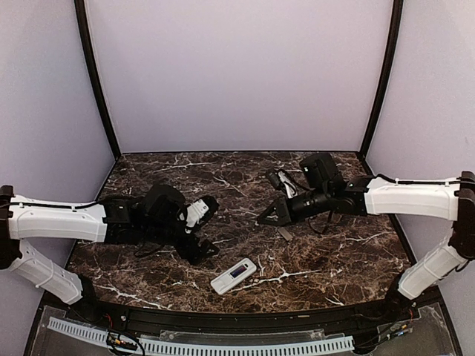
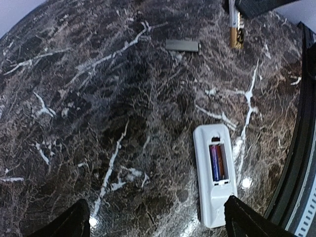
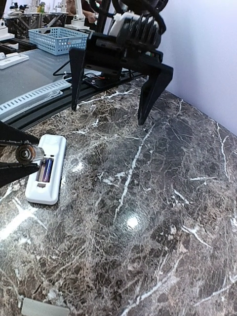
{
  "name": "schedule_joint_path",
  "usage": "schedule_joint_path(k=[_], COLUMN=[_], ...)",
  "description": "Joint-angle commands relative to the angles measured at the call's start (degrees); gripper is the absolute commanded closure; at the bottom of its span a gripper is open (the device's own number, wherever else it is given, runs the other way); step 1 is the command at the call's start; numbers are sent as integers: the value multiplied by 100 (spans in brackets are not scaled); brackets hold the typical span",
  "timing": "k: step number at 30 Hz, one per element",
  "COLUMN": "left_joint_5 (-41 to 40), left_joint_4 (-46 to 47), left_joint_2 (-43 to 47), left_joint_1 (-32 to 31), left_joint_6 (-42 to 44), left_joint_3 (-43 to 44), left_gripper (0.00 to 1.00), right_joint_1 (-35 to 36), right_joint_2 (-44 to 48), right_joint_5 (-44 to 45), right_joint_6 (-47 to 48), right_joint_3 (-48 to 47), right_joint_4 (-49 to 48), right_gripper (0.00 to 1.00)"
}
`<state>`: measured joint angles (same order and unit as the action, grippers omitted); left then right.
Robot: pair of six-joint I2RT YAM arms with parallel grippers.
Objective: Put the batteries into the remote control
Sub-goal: Place the battery in the battery compartment.
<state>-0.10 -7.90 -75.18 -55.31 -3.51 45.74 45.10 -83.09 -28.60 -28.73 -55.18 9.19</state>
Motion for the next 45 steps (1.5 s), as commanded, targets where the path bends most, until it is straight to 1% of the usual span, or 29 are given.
schedule_joint_path(k=[1,3,8,11,15,17,20,23,25,28,33,38,40,42,45], left_joint_5=[287,462,637,290,-106,-262,-745,-927,-972,-1144,-1194,-988,-904,-812,-762], left_joint_4=[-236,-70,380,659,720,754,772,773,894,749,654,1202,1446,1563,1600], left_joint_2=[-58,-103,-125,56,244,315,445,556,590,536,514,580,494,273,-241], left_joint_1=[-142,-178,-297,-330,-353,-466,-807,-1020,-1168,-1445,-1577,-1579,-1579,-1579,-1626], left_joint_6=[-17,-56,-368,-486,-576,-668,-919,-1258,-1307,-1187,-863,-827,-806,-790,-744], left_joint_3=[-268,-438,-918,-1244,-1328,-1345,-1429,-1508,-1544,-1471,-1468,-1807,-1938,-1949,-1827], left_gripper=[3,1,1,1,1,1,1,1,1,1,1,1,1,1,1], right_joint_1=[102,96,95,95,95,96,102,104,108,130,281,357,409,496,663], right_joint_2=[-211,-322,-504,-470,-282,-129,156,354,462,557,498,552,508,368,-36], right_joint_5=[-187,-147,93,100,94,83,170,254,322,435,524,555,581,538,507], right_joint_6=[-504,-553,-529,-572,-795,-911,-993,-1041,-1084,-1161,-1232,-1506,-1665,-1847,-1942], right_joint_3=[257,200,-80,-29,208,377,561,724,833,927,827,1121,1264,1392,1277], right_joint_4=[-886,-1037,-715,-703,-653,-710,-632,-596,-638,-757,-779,-1115,-1276,-1671,-1817], right_gripper=[100,100,100,100,100,100,100,100,100,100,100,100,100,100,100])
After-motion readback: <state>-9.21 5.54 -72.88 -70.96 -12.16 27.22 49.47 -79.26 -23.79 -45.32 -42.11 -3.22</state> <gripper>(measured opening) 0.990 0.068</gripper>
